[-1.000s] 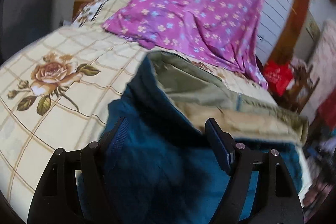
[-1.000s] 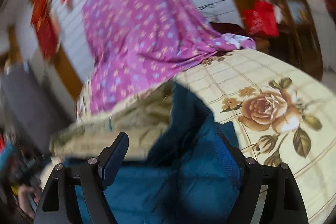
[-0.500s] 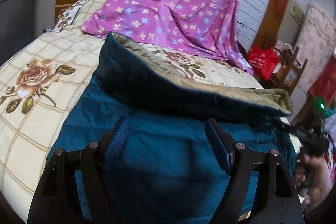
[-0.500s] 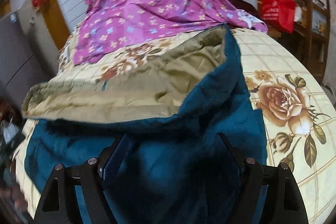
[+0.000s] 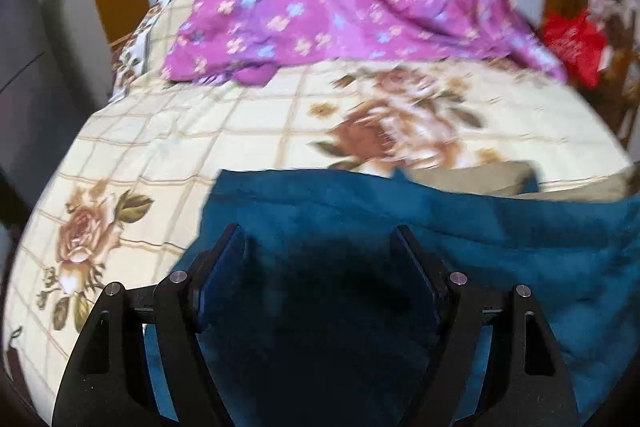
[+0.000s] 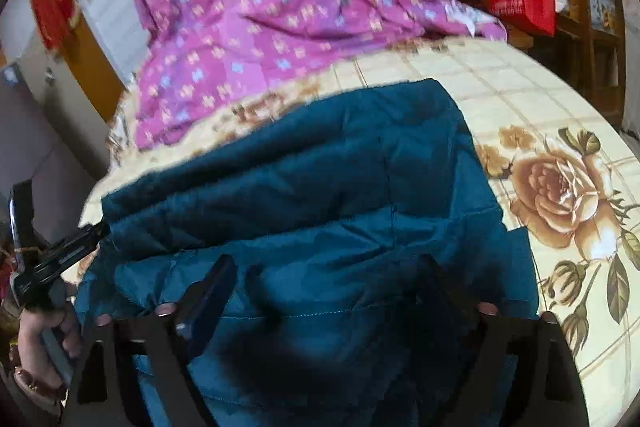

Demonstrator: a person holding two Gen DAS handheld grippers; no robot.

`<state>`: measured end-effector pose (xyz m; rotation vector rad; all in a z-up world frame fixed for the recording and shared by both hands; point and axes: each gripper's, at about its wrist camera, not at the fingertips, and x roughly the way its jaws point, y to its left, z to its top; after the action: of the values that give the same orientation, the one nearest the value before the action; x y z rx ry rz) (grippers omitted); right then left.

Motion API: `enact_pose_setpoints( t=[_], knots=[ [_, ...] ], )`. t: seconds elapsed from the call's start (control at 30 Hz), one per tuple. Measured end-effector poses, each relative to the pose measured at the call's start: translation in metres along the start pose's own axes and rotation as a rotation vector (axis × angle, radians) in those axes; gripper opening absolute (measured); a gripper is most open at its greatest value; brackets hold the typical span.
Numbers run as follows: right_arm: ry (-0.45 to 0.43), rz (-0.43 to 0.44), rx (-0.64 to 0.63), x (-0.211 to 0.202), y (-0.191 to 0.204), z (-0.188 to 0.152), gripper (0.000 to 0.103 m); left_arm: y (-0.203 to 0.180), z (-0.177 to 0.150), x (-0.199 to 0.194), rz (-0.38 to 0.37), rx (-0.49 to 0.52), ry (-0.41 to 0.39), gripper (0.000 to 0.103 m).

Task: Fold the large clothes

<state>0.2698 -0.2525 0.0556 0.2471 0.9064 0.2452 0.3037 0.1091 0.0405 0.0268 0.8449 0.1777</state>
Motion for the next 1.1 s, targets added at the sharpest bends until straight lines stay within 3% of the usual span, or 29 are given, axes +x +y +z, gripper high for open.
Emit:
enact_pose_setpoints(
  t=[0.13, 0.23, 0.5, 0.73, 0.87, 0.93, 1.03, 1.1],
  knots=[
    [0.018, -0.019, 0.018, 0.017, -0.009, 0.002, 0.094, 0.042, -0.022, 0.042, 0.029, -0.134, 0.094, 0.078],
    [0.035, -0.05, 0.058, 0.033, -0.023, 0.001, 0.094, 0.063, -0.034, 0.047, 0.02, -0.21, 0.071, 0.08],
    [-0.017, -0.041, 0.113, 0.048, -0.054, -0.003, 0.095, 0.076, -0.042, 0.029, 0.059, -0.298, -0.02, 0.08],
    [0.015, -0.036, 0.042, 0.057, -0.048, -0.003, 0.103, 0.081, -0.047, -0.024, 0.05, -0.249, -0.144, 0.08],
    [0.017, -0.055, 0.049, 0.05, -0.046, 0.0, 0.103, 0.09, -0.056, -0.028, 0.029, -0.278, -0.123, 0.08],
    [-0.023, -0.071, 0.042, 0.032, -0.038, 0.002, 0.102, 0.095, -0.057, -0.022, 0.0, -0.301, -0.095, 0.08],
    [-0.103, -0.027, -0.021, -0.001, -0.011, 0.005, 0.102, 0.097, -0.057, -0.029, -0.024, -0.324, -0.121, 0.08],
    [-0.078, 0.026, -0.085, -0.007, 0.008, 0.002, 0.102, 0.093, -0.06, -0.033, -0.045, -0.319, -0.112, 0.08]
  ],
)
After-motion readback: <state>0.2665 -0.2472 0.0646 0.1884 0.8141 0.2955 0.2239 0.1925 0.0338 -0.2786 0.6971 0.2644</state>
